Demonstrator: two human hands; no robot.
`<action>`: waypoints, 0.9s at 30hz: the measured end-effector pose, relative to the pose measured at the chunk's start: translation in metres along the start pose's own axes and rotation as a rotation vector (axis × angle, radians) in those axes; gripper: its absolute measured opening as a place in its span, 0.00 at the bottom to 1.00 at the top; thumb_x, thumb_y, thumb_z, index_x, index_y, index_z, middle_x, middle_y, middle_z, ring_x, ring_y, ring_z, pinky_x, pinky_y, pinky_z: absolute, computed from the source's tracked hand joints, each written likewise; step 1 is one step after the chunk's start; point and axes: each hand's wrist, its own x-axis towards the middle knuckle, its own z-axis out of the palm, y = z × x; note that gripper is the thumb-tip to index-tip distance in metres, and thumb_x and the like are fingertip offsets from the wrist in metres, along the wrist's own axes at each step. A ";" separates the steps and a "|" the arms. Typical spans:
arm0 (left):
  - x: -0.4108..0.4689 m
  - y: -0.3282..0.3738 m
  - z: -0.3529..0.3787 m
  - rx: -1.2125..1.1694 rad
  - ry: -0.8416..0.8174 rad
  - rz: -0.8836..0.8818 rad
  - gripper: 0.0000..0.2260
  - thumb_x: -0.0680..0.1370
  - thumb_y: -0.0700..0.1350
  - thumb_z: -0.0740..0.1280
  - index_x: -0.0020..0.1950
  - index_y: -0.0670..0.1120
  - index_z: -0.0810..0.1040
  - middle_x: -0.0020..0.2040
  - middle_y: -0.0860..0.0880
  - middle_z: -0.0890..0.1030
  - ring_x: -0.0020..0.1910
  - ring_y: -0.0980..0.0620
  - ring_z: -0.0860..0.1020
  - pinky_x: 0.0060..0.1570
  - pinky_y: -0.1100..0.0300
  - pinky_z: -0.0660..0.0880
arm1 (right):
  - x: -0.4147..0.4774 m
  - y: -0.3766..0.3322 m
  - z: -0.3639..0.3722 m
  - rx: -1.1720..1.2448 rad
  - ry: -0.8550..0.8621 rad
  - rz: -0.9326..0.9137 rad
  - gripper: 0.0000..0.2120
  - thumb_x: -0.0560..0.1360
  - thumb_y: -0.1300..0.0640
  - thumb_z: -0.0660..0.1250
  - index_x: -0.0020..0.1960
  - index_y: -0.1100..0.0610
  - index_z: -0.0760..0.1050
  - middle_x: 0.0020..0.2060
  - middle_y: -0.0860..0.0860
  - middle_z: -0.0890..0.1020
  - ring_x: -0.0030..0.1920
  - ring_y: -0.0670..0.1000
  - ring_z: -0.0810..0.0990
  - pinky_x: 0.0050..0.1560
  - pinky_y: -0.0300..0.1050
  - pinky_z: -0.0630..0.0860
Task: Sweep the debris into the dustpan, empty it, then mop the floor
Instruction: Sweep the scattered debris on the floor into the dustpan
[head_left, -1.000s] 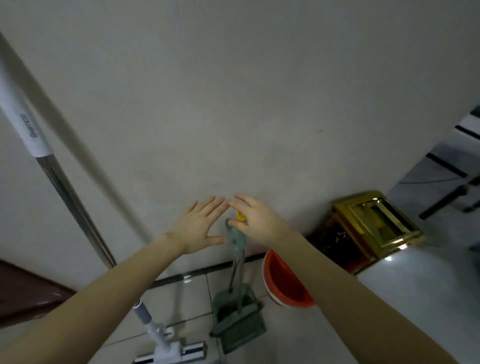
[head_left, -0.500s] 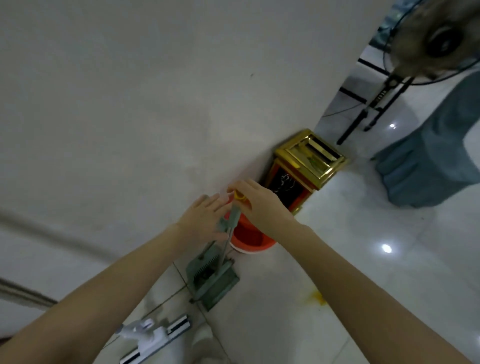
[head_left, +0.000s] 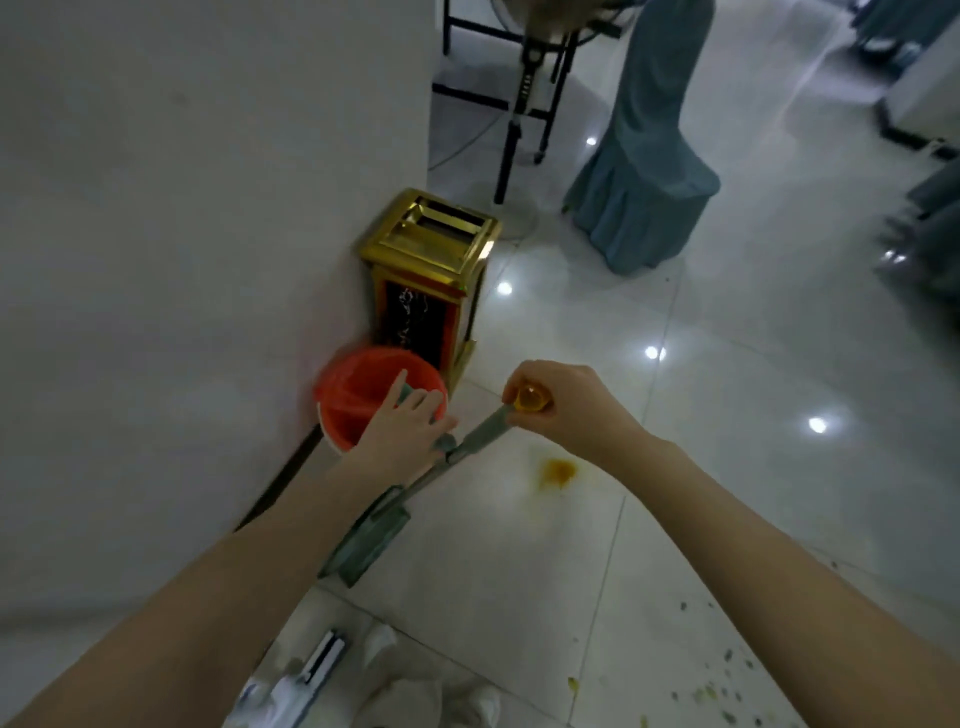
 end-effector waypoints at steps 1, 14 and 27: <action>0.002 0.009 0.002 0.024 0.015 0.019 0.18 0.74 0.52 0.67 0.63 0.51 0.74 0.62 0.40 0.75 0.61 0.39 0.74 0.69 0.35 0.57 | -0.010 0.008 -0.001 -0.015 -0.015 0.029 0.06 0.73 0.55 0.73 0.48 0.52 0.78 0.44 0.44 0.80 0.46 0.46 0.78 0.51 0.42 0.78; 0.019 0.159 0.016 0.028 0.088 0.194 0.14 0.61 0.45 0.77 0.44 0.46 0.79 0.33 0.47 0.76 0.30 0.46 0.75 0.33 0.56 0.72 | -0.099 0.071 0.028 -0.903 -0.455 0.004 0.07 0.78 0.60 0.65 0.54 0.54 0.77 0.36 0.49 0.73 0.36 0.50 0.72 0.47 0.44 0.71; 0.014 0.130 0.014 0.142 0.045 0.437 0.14 0.75 0.49 0.68 0.59 0.48 0.77 0.36 0.47 0.77 0.26 0.50 0.74 0.23 0.60 0.66 | -0.130 0.097 0.058 -0.880 -0.536 0.187 0.16 0.82 0.57 0.57 0.69 0.49 0.68 0.51 0.52 0.77 0.33 0.52 0.72 0.30 0.45 0.60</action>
